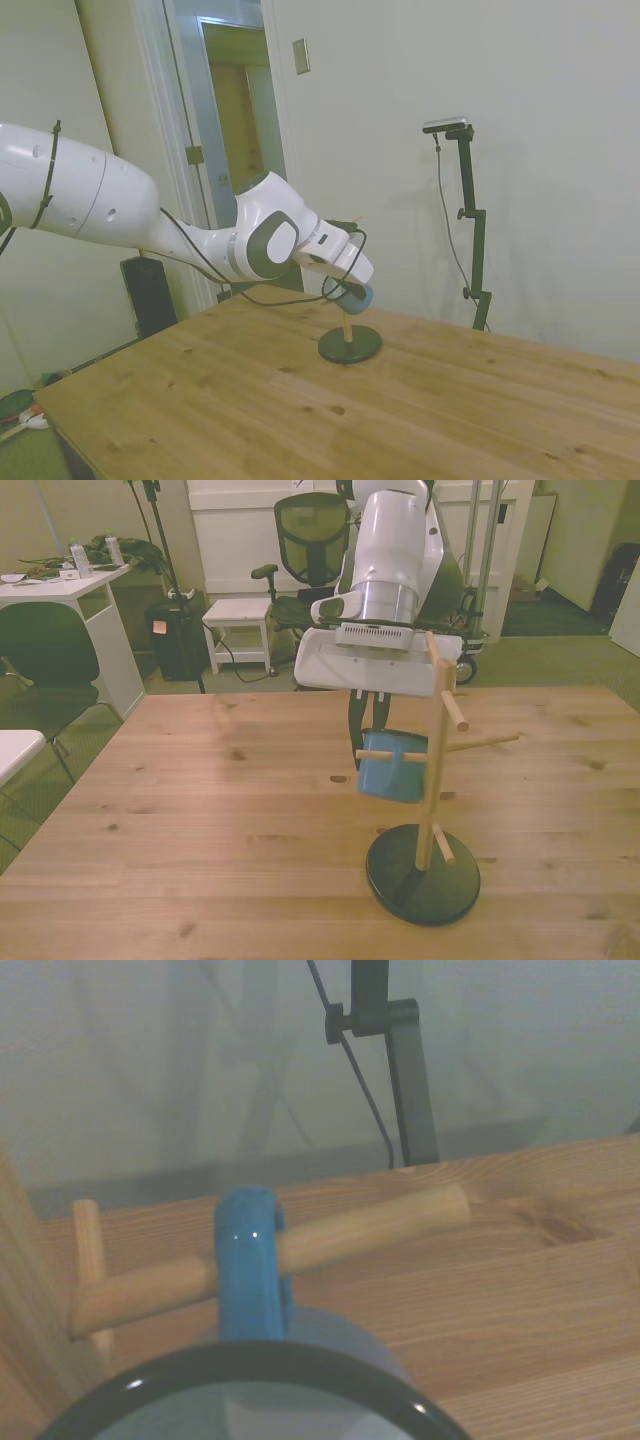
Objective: Unload the mug
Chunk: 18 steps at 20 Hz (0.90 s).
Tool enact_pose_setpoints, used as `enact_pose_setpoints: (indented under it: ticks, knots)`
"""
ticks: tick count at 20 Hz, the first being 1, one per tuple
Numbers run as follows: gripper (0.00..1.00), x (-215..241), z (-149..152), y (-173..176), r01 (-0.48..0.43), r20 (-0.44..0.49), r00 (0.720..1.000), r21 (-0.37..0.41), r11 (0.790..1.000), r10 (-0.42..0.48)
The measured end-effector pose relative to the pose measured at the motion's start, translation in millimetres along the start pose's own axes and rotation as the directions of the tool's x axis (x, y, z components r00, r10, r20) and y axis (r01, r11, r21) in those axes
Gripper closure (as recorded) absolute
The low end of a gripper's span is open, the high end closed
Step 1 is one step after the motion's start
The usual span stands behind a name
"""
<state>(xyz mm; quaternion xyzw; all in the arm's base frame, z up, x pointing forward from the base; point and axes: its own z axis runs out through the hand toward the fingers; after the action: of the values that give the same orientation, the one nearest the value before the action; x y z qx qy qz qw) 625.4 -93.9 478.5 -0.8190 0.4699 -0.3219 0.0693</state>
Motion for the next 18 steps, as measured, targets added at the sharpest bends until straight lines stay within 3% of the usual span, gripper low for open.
enact_pose_setpoints:
  ticks: [18]
  knots:
    - [1.00,14.0,-26.1,23.7,-0.051,0.021,0.999,0.035,0.998,0.050]
